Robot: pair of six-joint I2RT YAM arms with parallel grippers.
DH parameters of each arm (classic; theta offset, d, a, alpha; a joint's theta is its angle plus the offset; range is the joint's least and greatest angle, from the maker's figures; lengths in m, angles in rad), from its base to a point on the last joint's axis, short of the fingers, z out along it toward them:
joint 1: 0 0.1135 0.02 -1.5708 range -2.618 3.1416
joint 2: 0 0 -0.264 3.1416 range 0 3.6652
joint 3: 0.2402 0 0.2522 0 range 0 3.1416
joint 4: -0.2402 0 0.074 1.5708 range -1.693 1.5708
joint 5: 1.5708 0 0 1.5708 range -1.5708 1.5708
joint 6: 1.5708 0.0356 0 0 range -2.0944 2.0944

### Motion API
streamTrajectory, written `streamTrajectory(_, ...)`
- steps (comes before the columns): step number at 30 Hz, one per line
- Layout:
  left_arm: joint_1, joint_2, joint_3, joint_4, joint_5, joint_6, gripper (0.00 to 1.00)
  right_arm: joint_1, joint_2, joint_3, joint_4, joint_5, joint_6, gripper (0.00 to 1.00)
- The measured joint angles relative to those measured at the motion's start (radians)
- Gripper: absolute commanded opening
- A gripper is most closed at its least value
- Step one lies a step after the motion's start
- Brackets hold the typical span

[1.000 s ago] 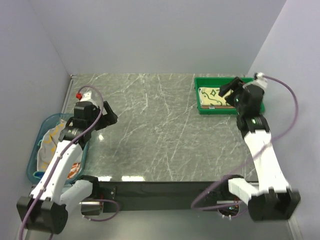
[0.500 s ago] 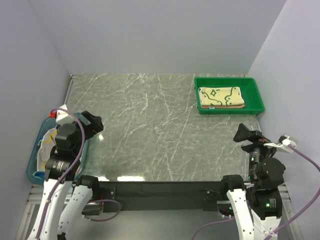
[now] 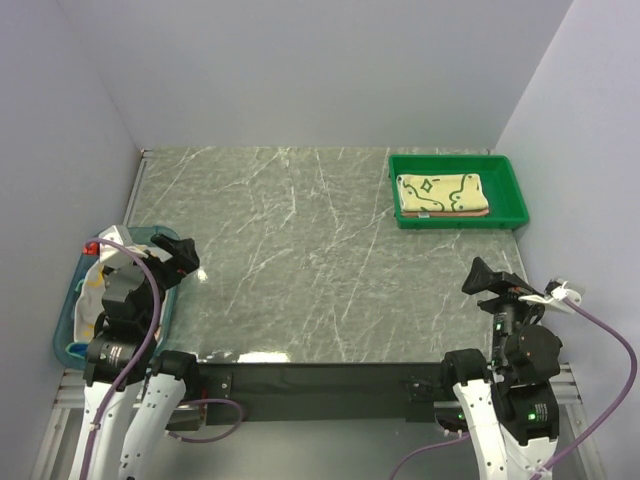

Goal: Fold and stack the towels
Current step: Neatly place the folded towel into the bin

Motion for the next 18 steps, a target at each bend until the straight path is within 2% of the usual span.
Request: streamTrajectory(18,0.02,-0.001,0.0,0.002,0.001,0.002,0.99,0.003,-0.001,-0.006,0.0,-0.004,-0.003,0.96)
